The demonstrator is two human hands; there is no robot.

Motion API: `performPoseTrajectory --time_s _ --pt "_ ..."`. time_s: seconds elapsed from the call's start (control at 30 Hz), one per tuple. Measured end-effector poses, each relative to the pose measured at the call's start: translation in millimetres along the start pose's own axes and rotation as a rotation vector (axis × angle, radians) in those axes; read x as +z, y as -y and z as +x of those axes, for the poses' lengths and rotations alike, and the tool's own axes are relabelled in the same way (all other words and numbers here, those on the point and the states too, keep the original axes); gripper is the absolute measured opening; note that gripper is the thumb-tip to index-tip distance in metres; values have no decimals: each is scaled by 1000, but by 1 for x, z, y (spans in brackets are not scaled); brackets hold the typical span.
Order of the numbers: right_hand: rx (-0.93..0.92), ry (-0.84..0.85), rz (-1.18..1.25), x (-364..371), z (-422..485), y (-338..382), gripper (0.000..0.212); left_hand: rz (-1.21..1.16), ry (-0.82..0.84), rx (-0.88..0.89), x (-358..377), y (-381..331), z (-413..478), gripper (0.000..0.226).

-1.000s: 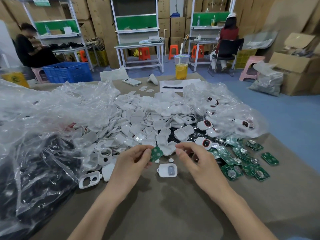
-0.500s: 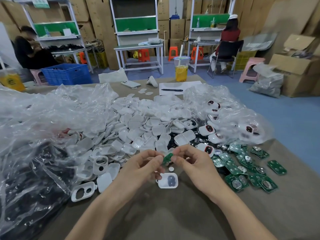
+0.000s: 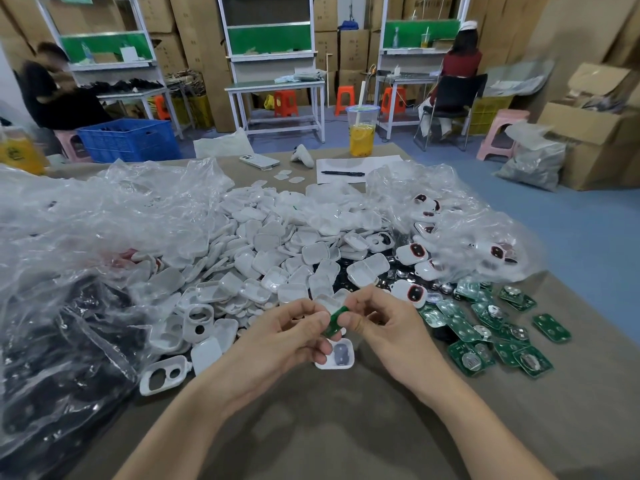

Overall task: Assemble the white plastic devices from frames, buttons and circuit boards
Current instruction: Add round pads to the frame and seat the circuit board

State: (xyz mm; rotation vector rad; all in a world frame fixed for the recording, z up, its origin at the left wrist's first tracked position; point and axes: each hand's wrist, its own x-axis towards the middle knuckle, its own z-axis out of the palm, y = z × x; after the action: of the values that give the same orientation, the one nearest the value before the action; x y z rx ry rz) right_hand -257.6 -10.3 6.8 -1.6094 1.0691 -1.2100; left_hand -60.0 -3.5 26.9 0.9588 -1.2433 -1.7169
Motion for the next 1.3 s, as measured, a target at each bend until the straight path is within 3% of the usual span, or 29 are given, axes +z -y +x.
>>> performPoseTrajectory --time_s 0.1,0.27,0.33,0.43,0.73,1.3 --pt "8 3 -55 1 0 2 29 84 -51 51 -1 3 -2 17" --pt "1 58 -215 -10 -10 -1 36 761 -227 298 -11 7 -11 21" --pt "22 121 -315 -15 -16 -3 47 990 -172 448 -15 11 -17 11" --pt "27 233 -449 -17 -22 -5 64 1193 -106 600 -16 20 -22 14" --pt "-23 269 -541 -18 -23 -7 71 1246 -92 624 -7 19 -21 17" --pt "-53 261 -579 -19 -24 -6 63 1232 -76 567 -8 20 -21 18"
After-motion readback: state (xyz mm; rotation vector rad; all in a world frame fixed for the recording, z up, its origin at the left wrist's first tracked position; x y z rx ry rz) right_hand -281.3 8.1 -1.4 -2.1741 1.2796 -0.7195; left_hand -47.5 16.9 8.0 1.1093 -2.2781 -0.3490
